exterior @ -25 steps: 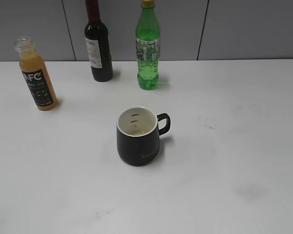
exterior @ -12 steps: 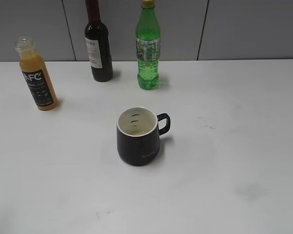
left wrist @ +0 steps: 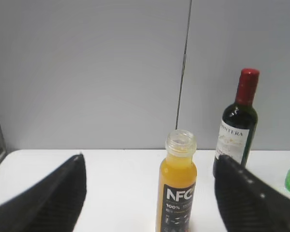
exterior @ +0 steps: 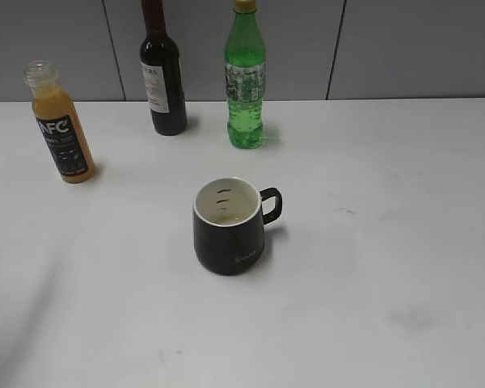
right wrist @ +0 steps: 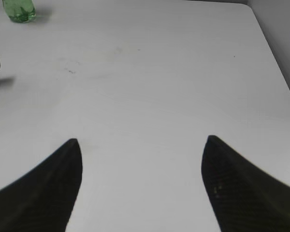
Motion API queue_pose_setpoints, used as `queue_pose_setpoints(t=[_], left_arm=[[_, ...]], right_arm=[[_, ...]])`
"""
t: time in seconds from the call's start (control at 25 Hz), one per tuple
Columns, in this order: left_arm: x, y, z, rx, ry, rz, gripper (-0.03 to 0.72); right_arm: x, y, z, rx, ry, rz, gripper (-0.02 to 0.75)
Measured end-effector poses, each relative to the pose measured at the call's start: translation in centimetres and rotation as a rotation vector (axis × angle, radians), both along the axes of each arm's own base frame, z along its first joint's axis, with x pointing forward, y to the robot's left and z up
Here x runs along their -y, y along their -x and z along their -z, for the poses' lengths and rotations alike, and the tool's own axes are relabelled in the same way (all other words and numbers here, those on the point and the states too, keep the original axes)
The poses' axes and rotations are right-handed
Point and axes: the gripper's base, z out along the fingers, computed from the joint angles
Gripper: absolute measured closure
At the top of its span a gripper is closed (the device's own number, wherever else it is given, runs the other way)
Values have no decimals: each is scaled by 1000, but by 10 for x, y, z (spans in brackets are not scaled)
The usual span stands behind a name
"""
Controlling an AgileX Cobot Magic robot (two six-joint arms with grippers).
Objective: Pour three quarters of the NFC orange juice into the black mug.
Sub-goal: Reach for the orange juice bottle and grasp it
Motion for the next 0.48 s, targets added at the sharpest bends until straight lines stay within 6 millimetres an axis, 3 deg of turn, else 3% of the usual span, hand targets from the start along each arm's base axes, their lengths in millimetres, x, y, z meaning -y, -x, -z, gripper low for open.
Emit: queue_pose_setpoints(t=[0.24,0.48], left_arm=[[17,-47,47,-37,-6,65,55],[22,-73,100,-134,-14,74,57]], right_arm=[[0,0,0,0,0,0,153],[0,0,0,0,0,0,153]])
